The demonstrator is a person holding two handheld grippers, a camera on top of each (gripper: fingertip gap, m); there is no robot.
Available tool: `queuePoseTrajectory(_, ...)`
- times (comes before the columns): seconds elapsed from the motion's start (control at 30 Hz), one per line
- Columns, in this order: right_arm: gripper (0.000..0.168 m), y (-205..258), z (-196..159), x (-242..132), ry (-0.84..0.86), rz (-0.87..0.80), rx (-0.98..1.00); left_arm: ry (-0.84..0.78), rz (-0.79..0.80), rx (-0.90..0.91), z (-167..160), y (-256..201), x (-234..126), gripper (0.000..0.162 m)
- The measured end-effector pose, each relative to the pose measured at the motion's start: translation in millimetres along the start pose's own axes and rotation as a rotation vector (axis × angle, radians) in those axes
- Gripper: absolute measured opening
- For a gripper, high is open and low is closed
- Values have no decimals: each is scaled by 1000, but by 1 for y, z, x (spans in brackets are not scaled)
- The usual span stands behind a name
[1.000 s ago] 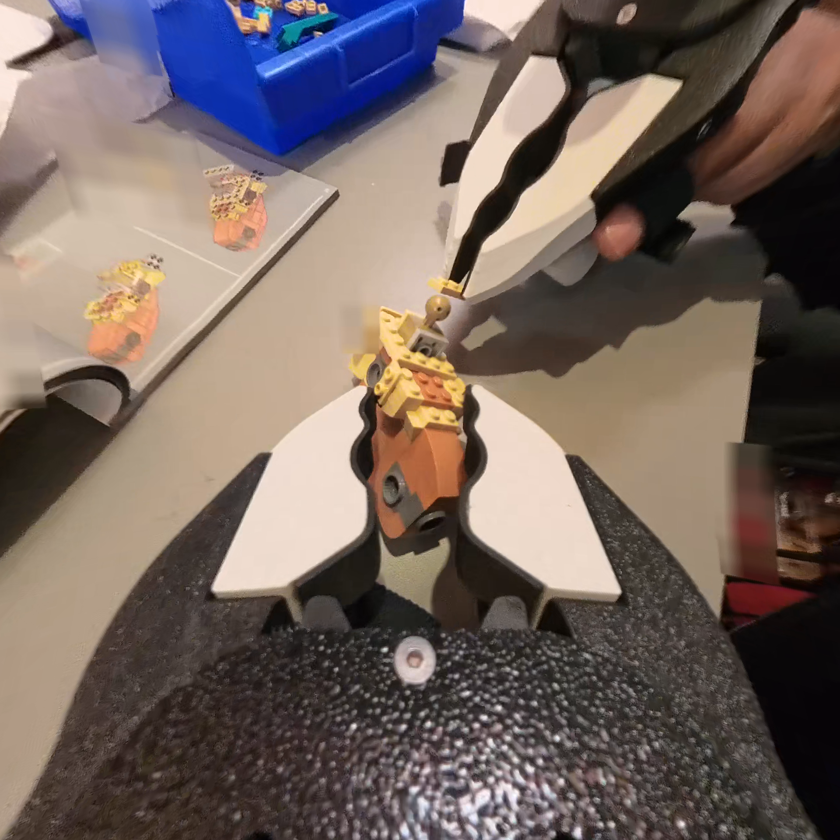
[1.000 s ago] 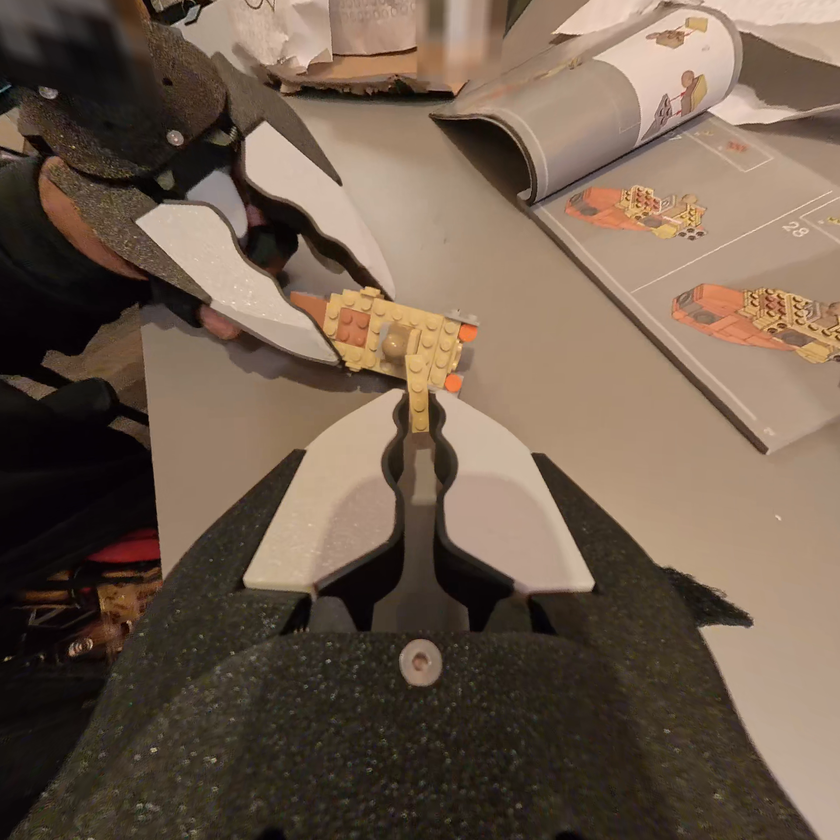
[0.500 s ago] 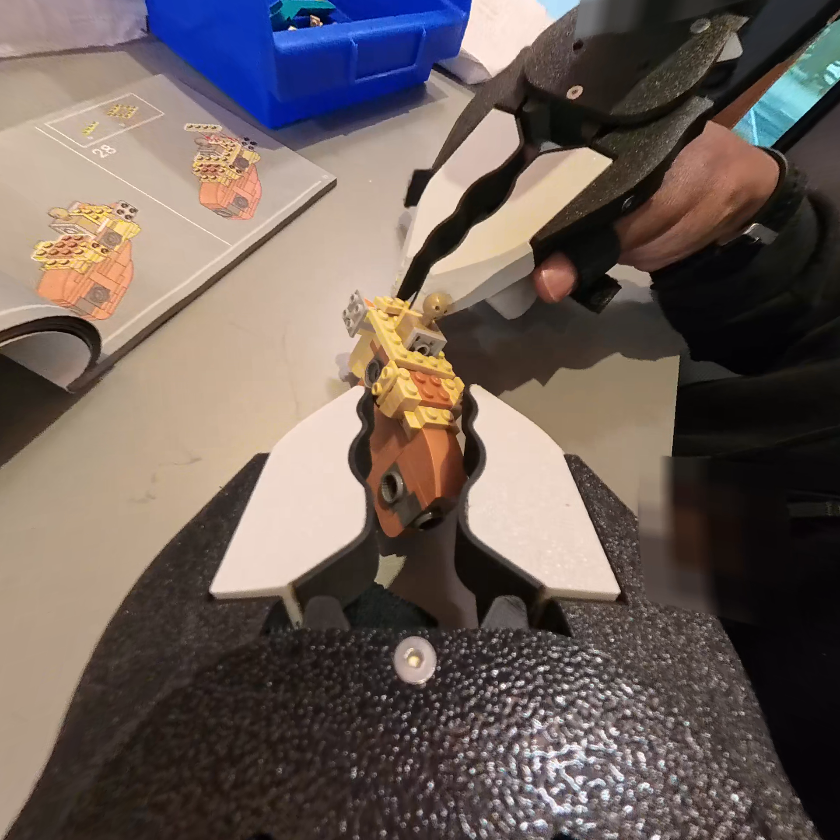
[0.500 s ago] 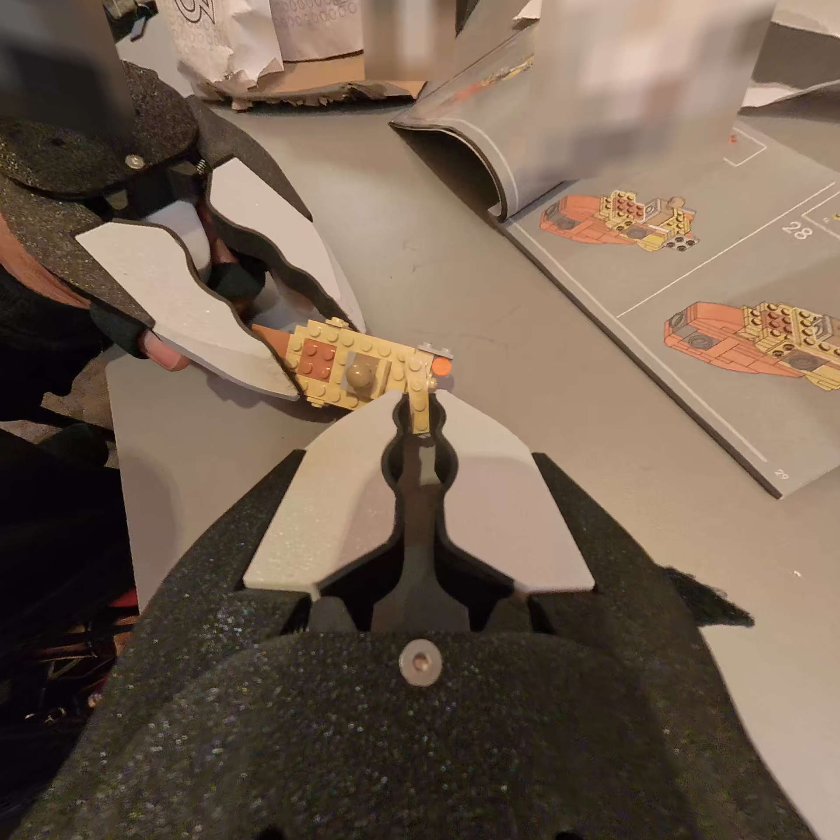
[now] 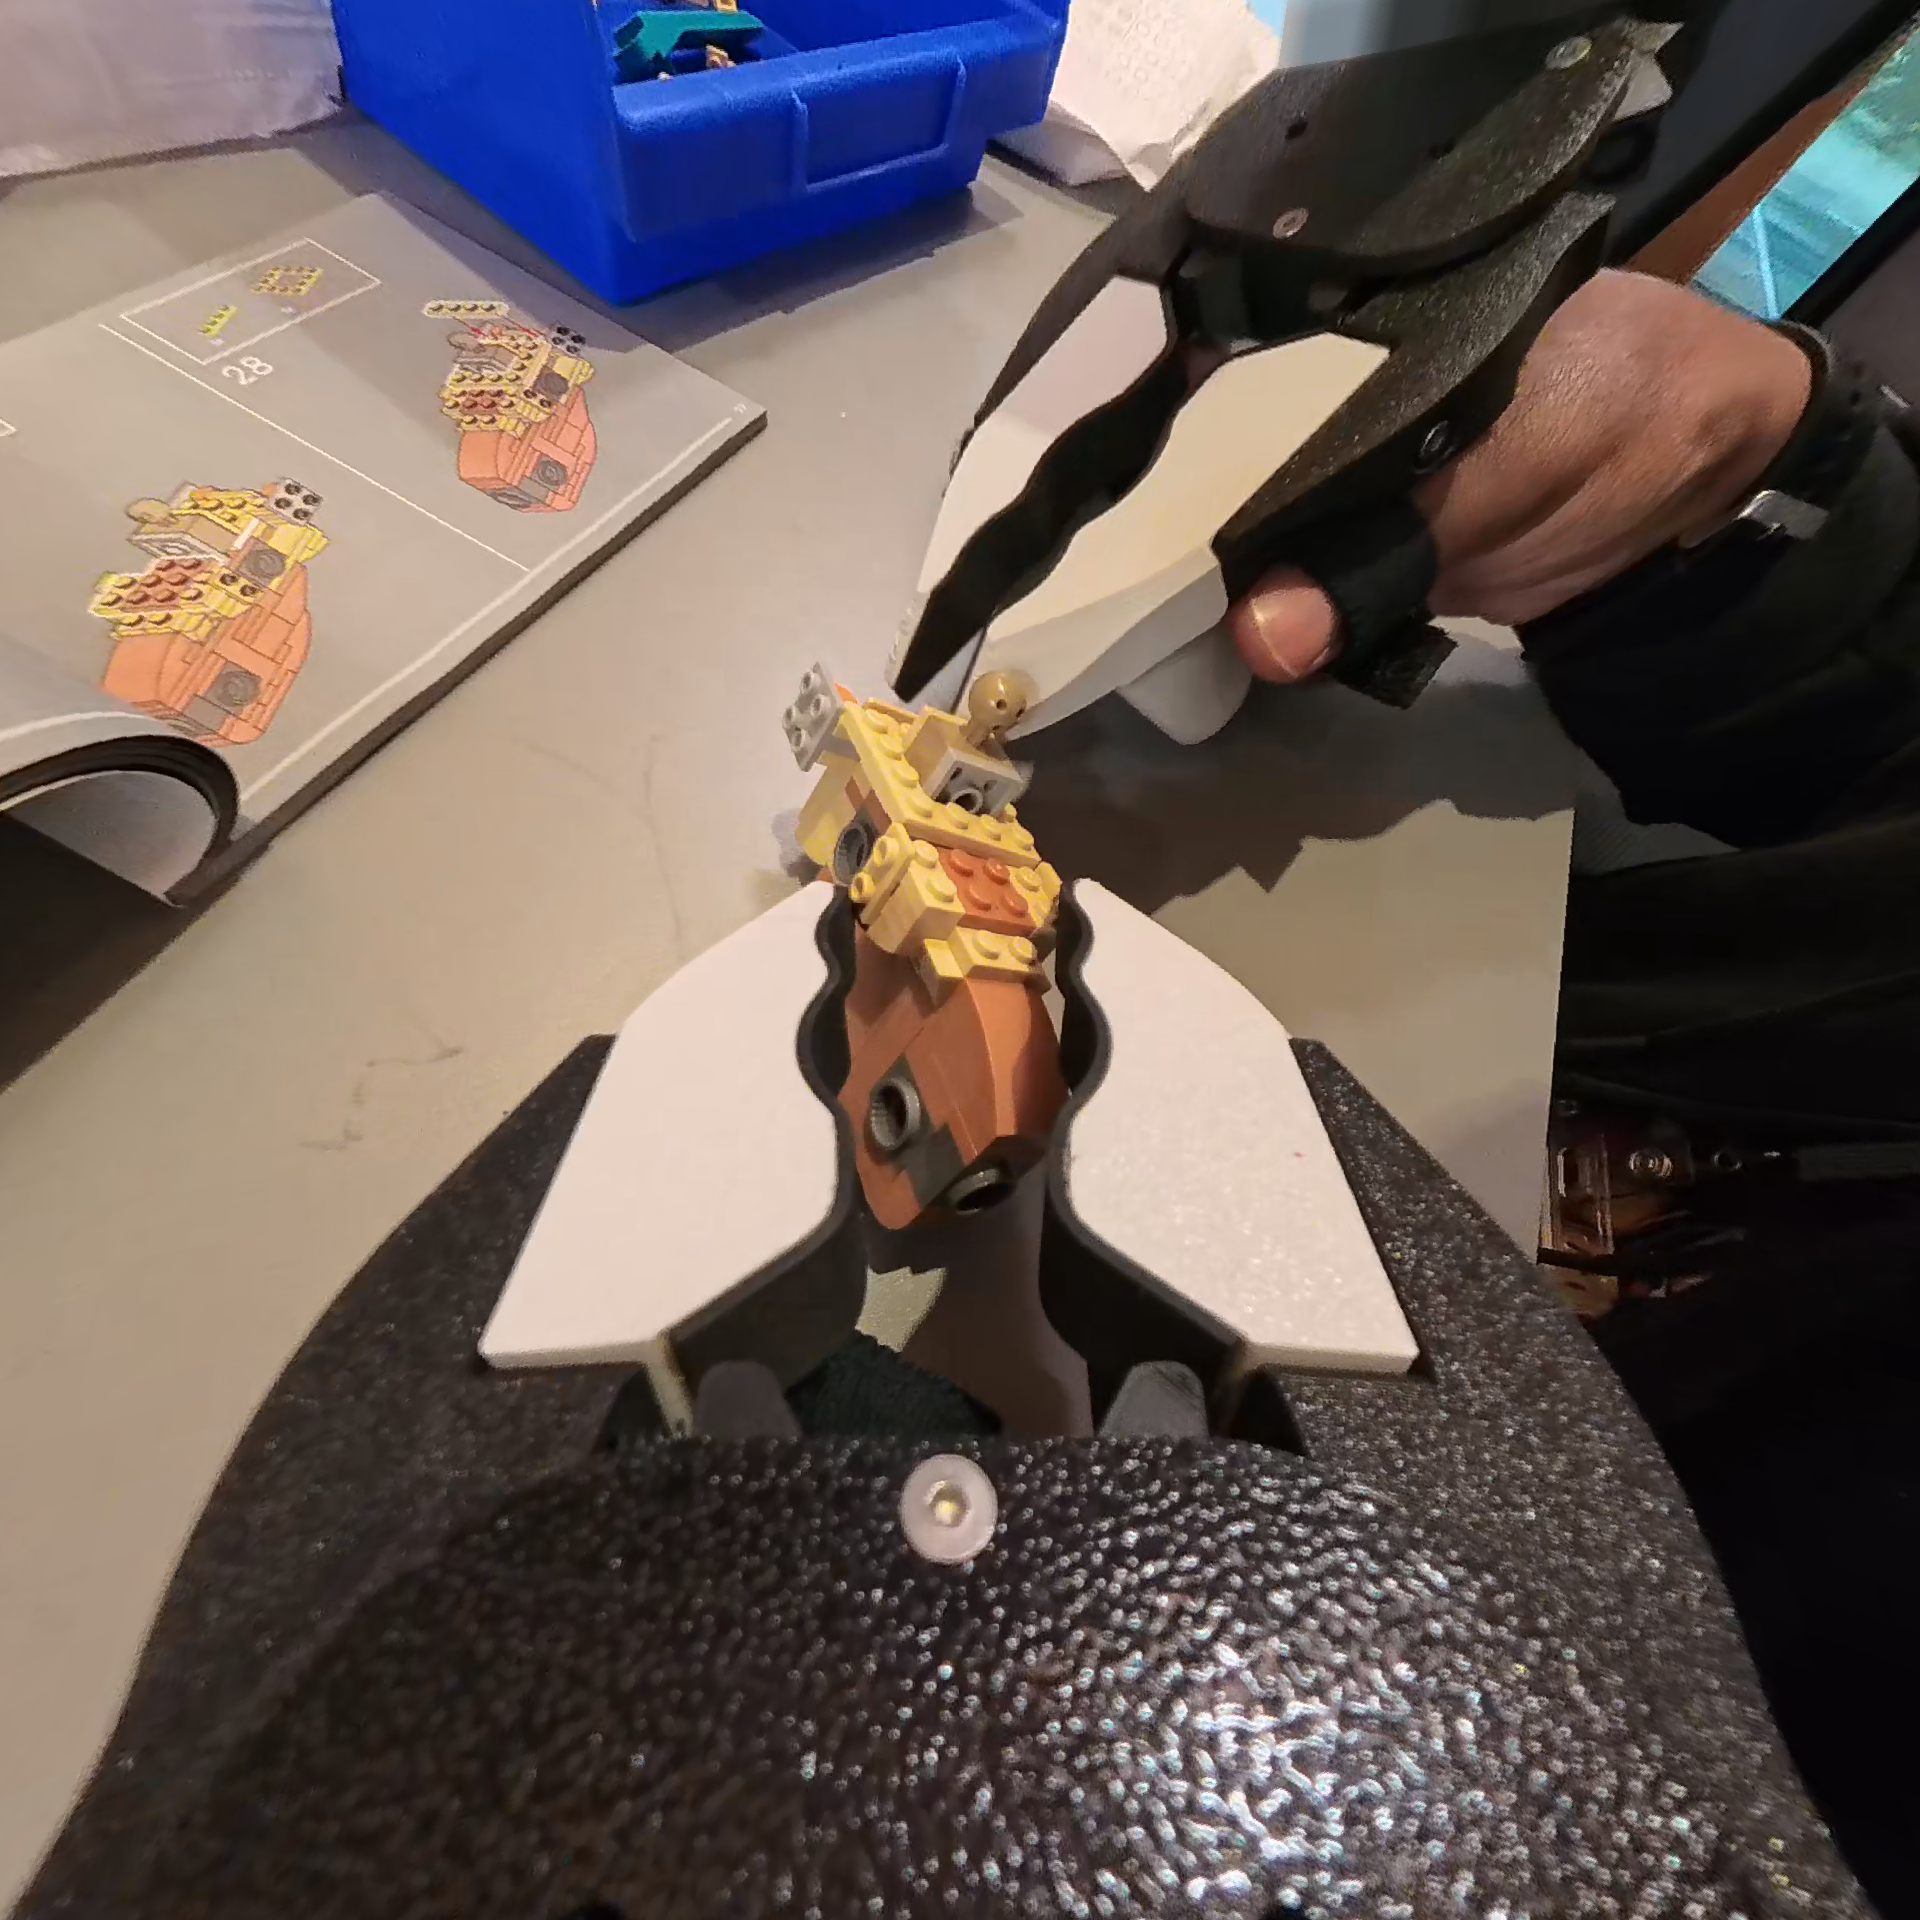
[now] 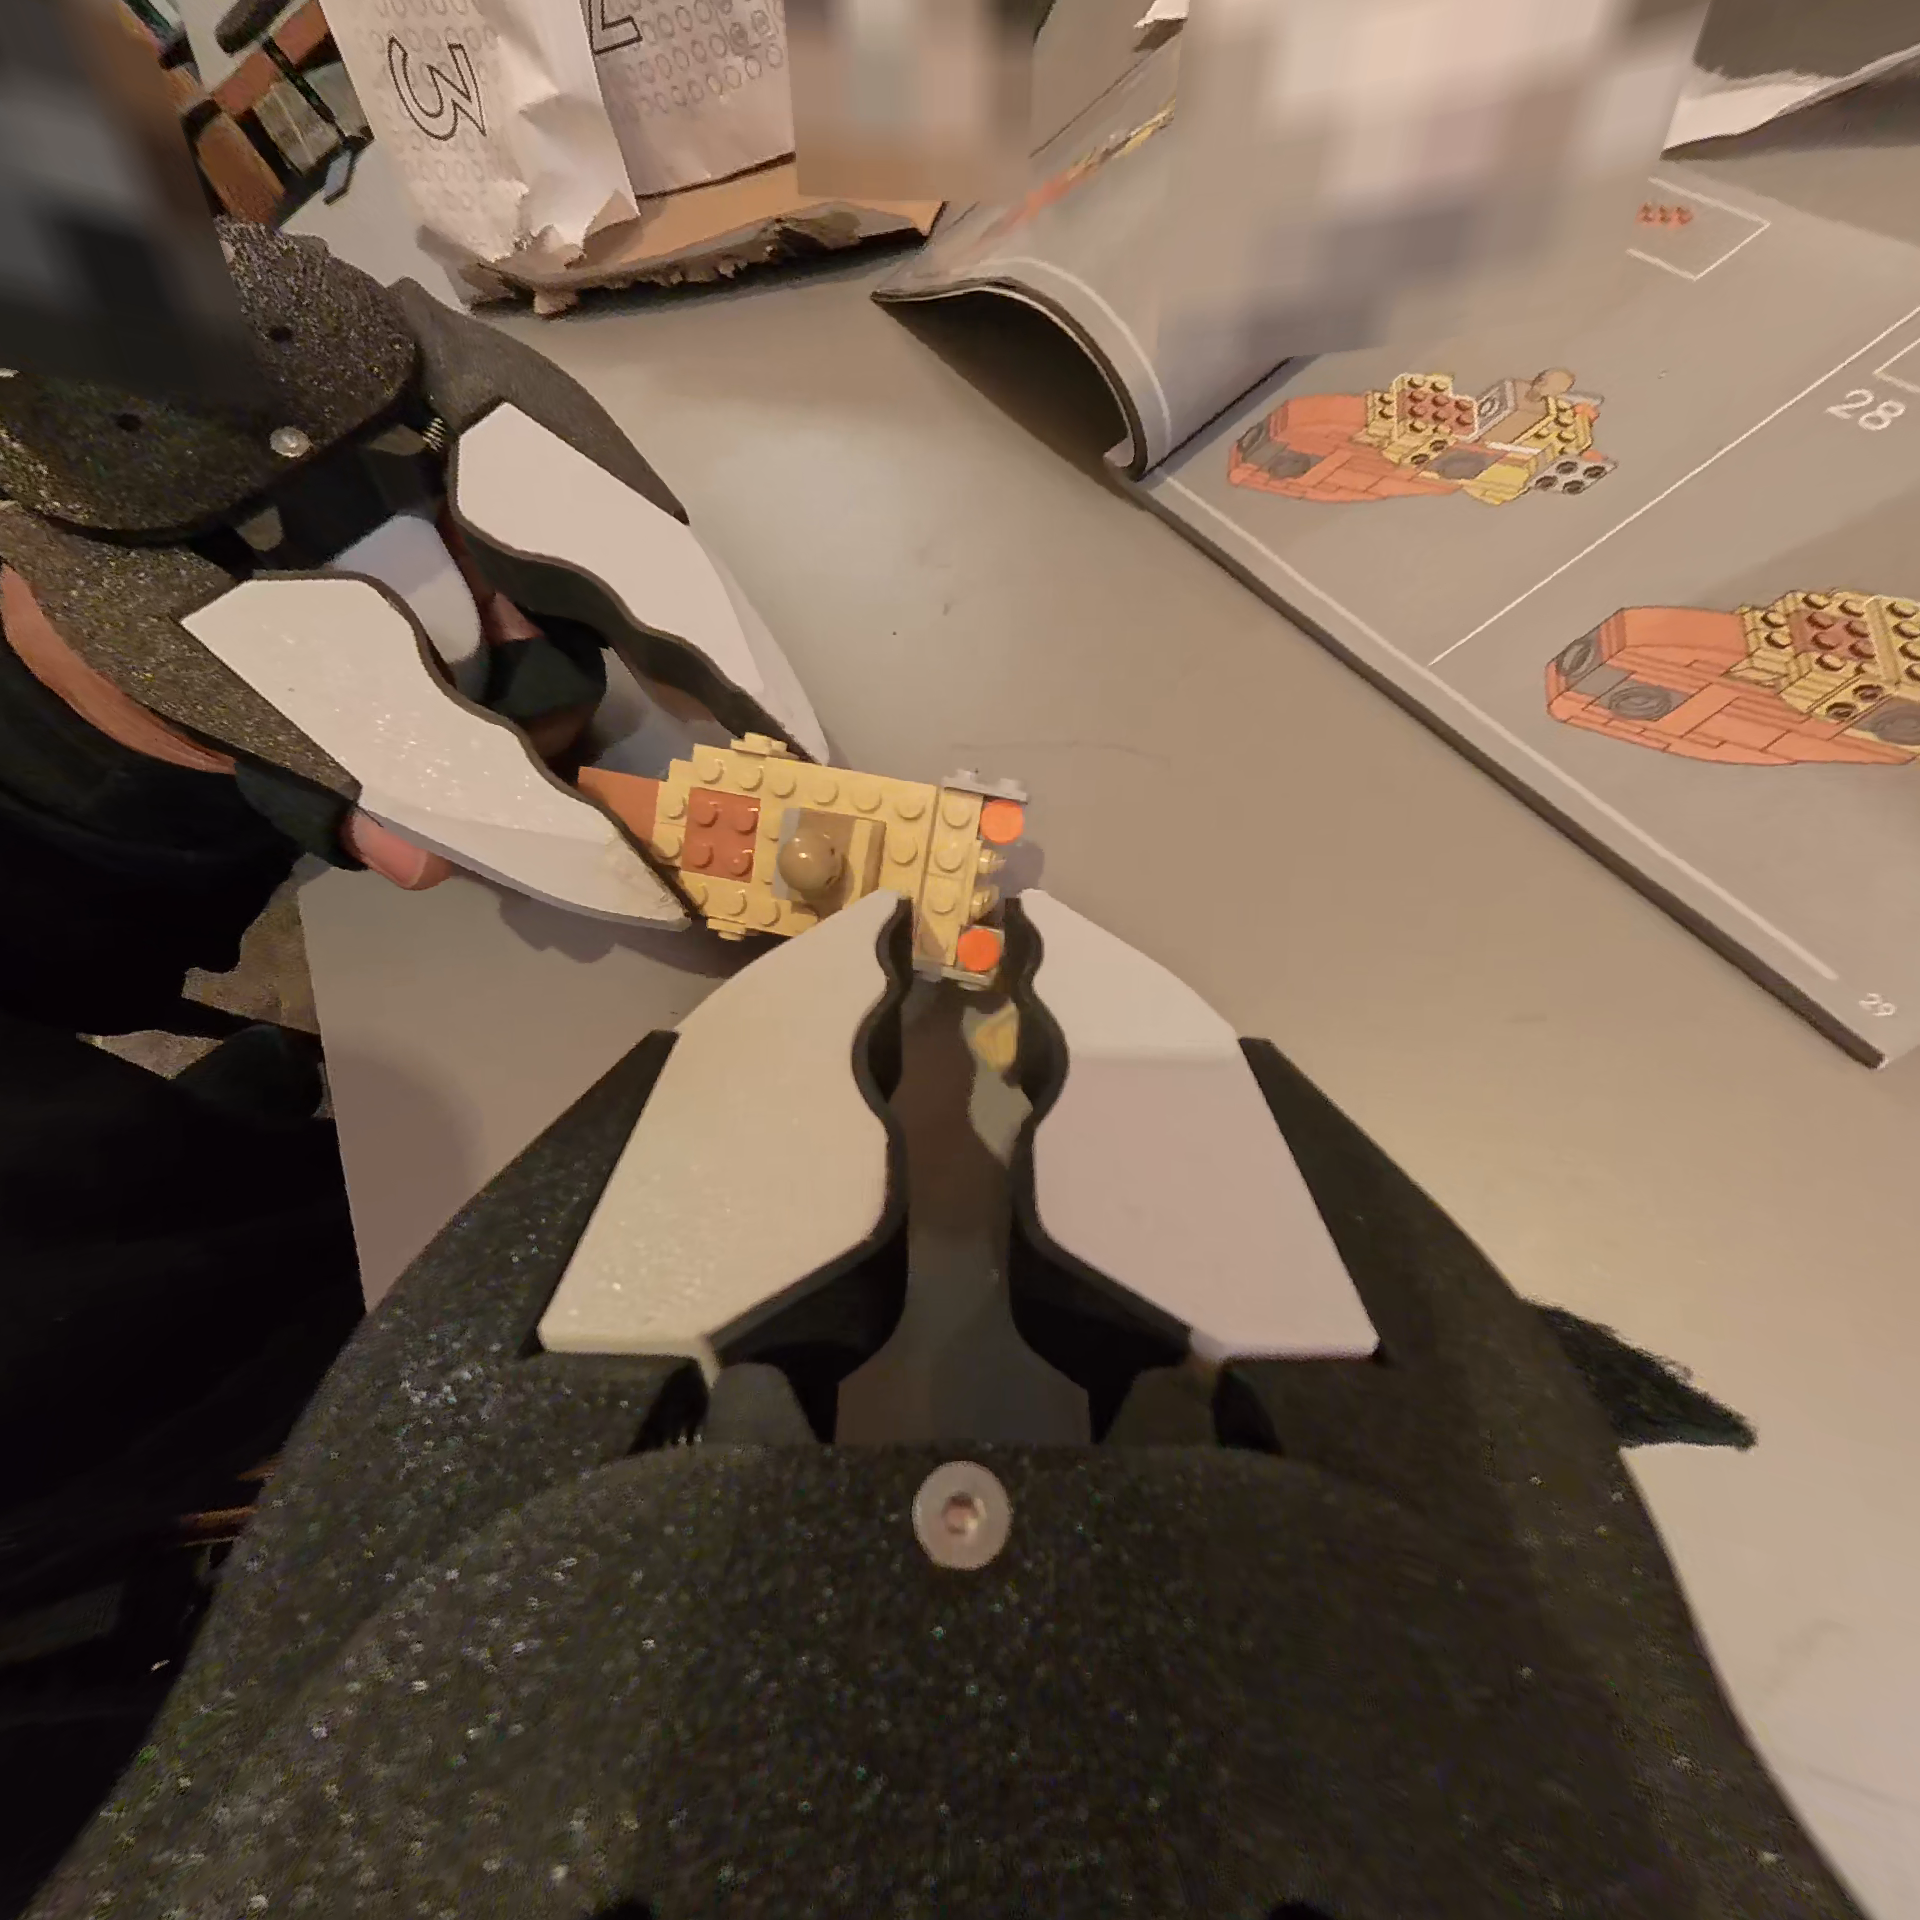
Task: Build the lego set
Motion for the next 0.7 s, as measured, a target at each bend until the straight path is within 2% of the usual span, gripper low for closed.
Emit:
queuePoseTrajectory(0.23, 21, -20, -3, -33, -60, -20, -25, -2, -6, -22, 0, 1, -2, 37)
queuePoseTrajectory(0.37, 21, -29, -21, -46, 21, 17, -112, 0, -9, -33, 0, 4, -3, 37)
queuePoseTrajectory(0.47, 21, -21, -27, -41, 96, 46, -223, 18, 8, -43, -1, 8, -3, 37)
queuePoseTrajectory(0.57, 21, -15, -32, -29, 177, 7, -327, 33, 19, -50, -2, 11, -3, 36)
queuePoseTrajectory(0.7, 23, -9, -31, -16, 195, -15, -313, 31, 31, -64, -3, 13, -5, 36)
Point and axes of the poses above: each gripper's, where its closed fingertips meet, x out along the fingers, z out of its top, y = z × x across the jaws, the point moved 5 cm from there along -x, back along the fingers, and after that the axes turned 1 degree about -y, right-handed, at the moved point
